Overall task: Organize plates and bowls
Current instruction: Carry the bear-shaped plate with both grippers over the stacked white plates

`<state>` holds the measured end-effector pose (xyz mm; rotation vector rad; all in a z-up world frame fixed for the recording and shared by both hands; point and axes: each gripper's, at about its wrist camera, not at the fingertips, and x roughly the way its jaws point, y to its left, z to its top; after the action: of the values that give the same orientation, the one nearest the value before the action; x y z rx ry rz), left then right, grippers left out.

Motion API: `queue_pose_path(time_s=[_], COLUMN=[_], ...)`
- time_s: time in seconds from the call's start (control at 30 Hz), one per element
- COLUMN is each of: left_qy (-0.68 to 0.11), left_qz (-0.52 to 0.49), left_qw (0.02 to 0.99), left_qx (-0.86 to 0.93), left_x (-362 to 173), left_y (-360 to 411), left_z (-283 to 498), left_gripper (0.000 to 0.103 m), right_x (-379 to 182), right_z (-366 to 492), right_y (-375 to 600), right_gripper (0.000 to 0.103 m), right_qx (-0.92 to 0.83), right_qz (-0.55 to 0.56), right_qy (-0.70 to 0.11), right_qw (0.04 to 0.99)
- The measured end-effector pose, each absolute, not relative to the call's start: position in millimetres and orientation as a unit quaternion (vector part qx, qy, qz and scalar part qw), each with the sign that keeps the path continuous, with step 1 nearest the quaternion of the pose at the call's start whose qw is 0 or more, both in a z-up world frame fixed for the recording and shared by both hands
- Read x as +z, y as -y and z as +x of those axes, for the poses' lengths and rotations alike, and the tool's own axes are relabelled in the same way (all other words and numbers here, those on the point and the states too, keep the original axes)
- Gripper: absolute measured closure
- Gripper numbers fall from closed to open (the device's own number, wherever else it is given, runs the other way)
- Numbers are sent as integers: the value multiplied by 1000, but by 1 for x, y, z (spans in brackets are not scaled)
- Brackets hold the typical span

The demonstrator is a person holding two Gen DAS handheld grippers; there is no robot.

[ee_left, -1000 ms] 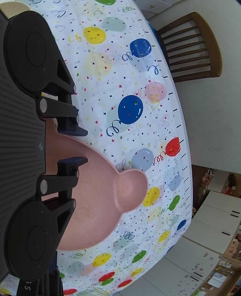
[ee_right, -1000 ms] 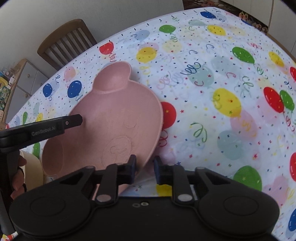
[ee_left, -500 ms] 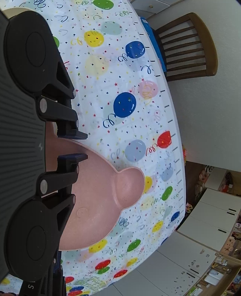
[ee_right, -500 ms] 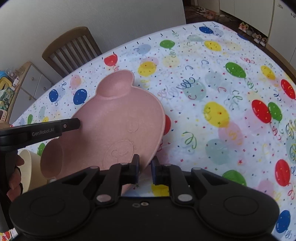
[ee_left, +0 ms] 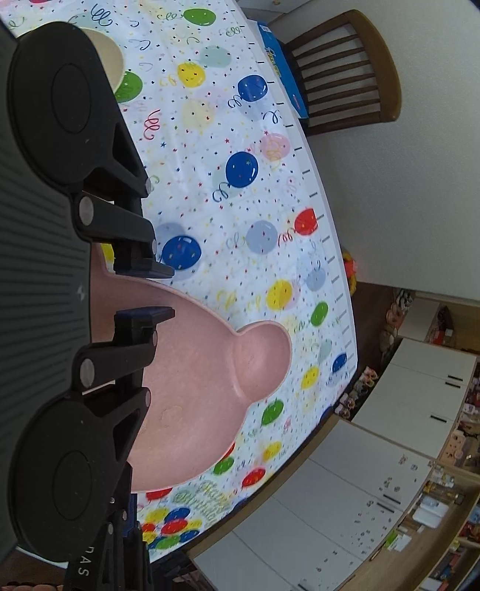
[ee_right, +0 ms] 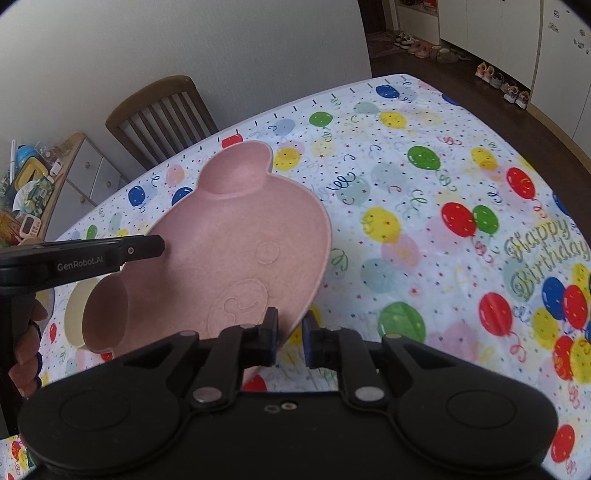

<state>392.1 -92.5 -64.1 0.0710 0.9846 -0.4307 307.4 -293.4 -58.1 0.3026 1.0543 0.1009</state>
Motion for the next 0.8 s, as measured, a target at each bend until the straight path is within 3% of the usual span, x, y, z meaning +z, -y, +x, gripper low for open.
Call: queue_pose_path(time_s=[0.43,0.8], left_qy=[-462,-479], left_qz=[55,65], left_qw=[851,835], left_qx=[-243,-263], left_x=[-38,-48], left_y=[112,125], left_z=[294,230], left_gripper=[88,88], right_x=[-37,-56], right_z=[220,153], right_y=[318,339], right_gripper=[91,91], right_qx=[39,40], right_qz=[144,167], right_qy=[-495,-504], right_qw=[856,846])
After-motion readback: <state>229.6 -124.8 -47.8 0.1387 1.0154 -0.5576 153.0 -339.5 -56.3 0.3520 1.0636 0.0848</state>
